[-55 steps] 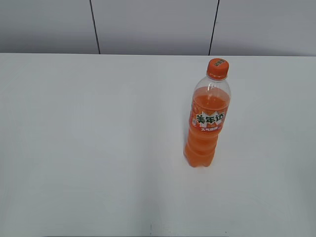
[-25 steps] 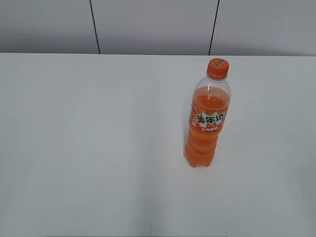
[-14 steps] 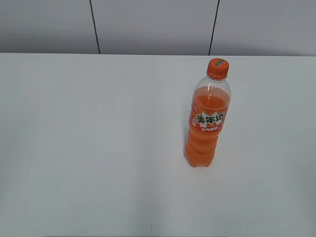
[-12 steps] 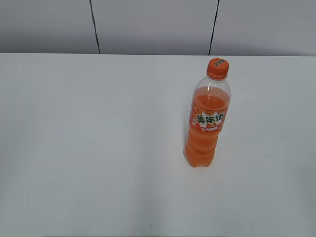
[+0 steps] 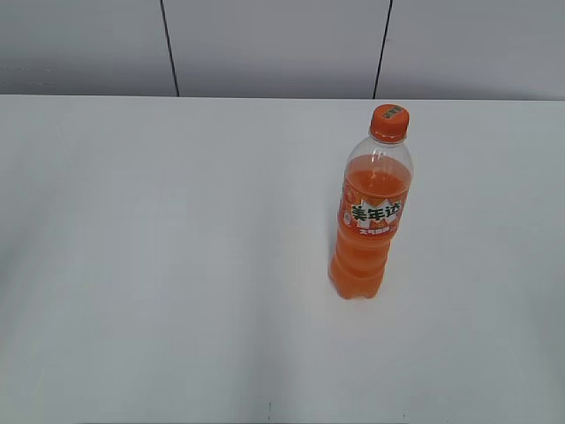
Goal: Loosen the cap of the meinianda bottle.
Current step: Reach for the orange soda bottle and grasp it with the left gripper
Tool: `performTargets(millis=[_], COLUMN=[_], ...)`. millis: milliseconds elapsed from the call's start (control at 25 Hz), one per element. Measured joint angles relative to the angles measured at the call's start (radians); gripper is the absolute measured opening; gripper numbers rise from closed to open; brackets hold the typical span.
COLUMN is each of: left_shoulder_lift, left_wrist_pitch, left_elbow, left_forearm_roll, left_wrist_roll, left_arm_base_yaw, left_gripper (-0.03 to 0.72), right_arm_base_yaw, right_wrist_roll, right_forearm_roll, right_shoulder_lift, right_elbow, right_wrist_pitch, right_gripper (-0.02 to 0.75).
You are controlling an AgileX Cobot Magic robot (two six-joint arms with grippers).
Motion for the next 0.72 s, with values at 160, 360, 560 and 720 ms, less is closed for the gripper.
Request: performTargets(millis=[160, 360, 560, 720], left_shoulder_lift=[0.061, 0.168, 0.297, 0.418], left_wrist_pitch=[-0.13, -0.203, -0.27, -0.366], left_elbow=[0.0, 0.0, 0.0, 0.0], left_forearm_roll=[0.0, 0.0, -0.001, -0.001], left_wrist_roll=[0.0, 0.0, 0.0, 0.0], left_arm_base_yaw=[0.0, 0.0, 0.0, 0.0], left_gripper=[0.426, 0.411, 0.405, 0.405], right_arm_base_yaw=[0.0, 0.0, 0.0, 0.0], right_wrist_roll=[0.0, 0.0, 0.0, 0.0], right_forearm_roll=[0.0, 0.0, 0.0, 0.0], right_shoulder_lift=[0.0, 0.0, 0.0, 0.0], right_elbow=[0.0, 0.0, 0.0, 0.0], right_wrist_pitch=[0.0, 0.0, 0.0, 0.0], right_gripper=[0.577, 0.577, 0.577, 0.577])
